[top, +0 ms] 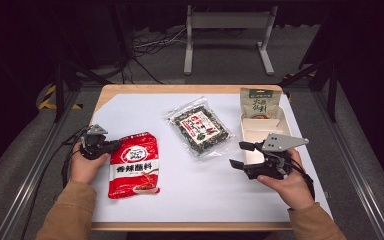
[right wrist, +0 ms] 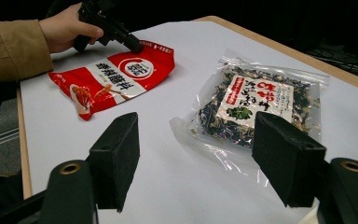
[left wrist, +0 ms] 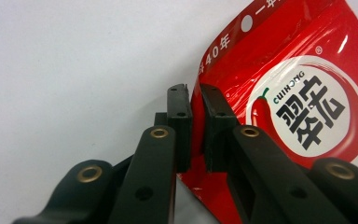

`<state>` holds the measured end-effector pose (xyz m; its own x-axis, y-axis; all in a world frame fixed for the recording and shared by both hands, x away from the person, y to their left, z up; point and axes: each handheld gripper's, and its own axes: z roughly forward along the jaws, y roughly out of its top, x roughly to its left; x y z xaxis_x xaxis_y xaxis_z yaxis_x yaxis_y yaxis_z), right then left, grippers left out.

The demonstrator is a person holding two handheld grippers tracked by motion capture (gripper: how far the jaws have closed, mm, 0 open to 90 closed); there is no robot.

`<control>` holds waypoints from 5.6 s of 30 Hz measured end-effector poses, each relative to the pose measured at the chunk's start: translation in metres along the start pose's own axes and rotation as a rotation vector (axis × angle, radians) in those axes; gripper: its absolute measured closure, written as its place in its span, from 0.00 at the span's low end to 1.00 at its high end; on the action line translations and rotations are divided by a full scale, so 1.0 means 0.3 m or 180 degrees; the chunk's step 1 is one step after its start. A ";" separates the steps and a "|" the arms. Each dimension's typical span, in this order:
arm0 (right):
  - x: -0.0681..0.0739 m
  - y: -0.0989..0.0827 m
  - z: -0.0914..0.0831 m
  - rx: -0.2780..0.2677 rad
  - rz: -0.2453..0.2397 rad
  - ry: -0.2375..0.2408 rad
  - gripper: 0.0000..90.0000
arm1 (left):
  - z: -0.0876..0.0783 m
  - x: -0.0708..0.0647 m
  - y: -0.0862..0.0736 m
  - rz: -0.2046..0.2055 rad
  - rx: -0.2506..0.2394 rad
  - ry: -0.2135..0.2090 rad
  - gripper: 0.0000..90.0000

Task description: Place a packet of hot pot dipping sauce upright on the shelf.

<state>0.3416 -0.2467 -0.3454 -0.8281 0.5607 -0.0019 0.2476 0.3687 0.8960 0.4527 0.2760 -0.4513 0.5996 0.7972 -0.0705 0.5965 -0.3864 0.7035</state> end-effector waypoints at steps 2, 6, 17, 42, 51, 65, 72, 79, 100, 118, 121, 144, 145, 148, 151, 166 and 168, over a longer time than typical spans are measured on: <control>0.000 0.000 -0.001 -0.0012 -0.0007 -0.0010 0.37 | -0.002 -0.003 0.005 0.0045 -0.0006 0.0049 0.95; -0.003 -0.002 -0.004 -0.0046 -0.0052 -0.0018 0.41 | -0.023 -0.004 0.013 0.0007 -0.0047 0.0042 0.97; 0.004 0.002 -0.008 -0.0121 -0.0061 0.0032 0.54 | -0.111 -0.015 0.045 0.0023 -0.0230 -0.0052 0.98; 0.005 0.009 -0.004 -0.0164 -0.0160 -0.0025 0.48 | -0.420 -0.246 0.179 0.0634 -0.0989 -0.0330 0.99; 0.020 0.013 0.016 -0.0169 -0.0173 0.0079 0.45 | -0.513 -0.378 0.210 0.1092 -0.1267 -0.0481 1.00; 0.041 0.032 0.070 -0.0197 -0.0197 0.0215 0.44 | -0.507 -0.498 0.281 0.1403 -0.1409 -0.0642 1.00; 0.084 0.045 0.136 -0.0131 -0.0276 0.0375 0.43 | -0.505 -0.566 0.295 0.1537 -0.1548 -0.0976 1.00; 0.118 0.045 0.210 -0.0046 -0.0320 0.0557 0.42 | -0.512 -0.639 0.311 0.1683 -0.1624 -0.1197 1.00; 0.169 0.003 0.324 -0.0175 -0.0368 0.1152 0.94 | -0.491 -0.658 0.317 0.1734 -0.1599 -0.1228 1.00; 0.134 0.040 0.226 -0.0001 -0.0284 0.1120 1.00 | -0.477 -0.625 0.317 0.1471 -0.1536 -0.1229 0.86; 0.115 0.049 0.192 0.0012 -0.0271 0.1011 1.00 | -0.478 -0.616 0.316 0.1428 -0.1544 -0.1214 0.77; 0.006 0.154 -0.006 0.0064 -0.0262 0.0666 1.00 | -0.366 -0.485 0.274 0.1038 -0.1302 -0.0933 0.53; -0.001 0.160 -0.014 0.0060 -0.0254 0.0655 1.00 | -0.360 -0.480 0.272 0.1018 -0.1290 -0.0930 0.52; -0.016 0.175 -0.030 0.0063 -0.0264 0.0608 1.00 | -0.344 -0.466 0.266 0.0983 -0.1240 -0.0919 0.52; -0.035 0.191 -0.050 0.0061 -0.0254 0.0558 1.00 | -0.328 -0.453 0.259 0.0945 -0.1204 -0.0907 0.51; -0.140 0.217 -0.128 -0.0003 -0.0193 0.0327 1.00 | -0.266 -0.406 0.223 0.0770 -0.1057 -0.0838 0.50; -0.161 0.216 -0.139 -0.0021 -0.0196 0.0287 1.00 | -0.262 -0.400 0.219 0.0756 -0.1044 -0.0831 0.50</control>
<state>0.3766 -0.2807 -0.2686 -0.8835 0.4680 -0.0172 0.1919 0.3952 0.8983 0.3781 0.1913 -0.3410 0.8379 0.5451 -0.0265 0.2521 -0.3435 0.9047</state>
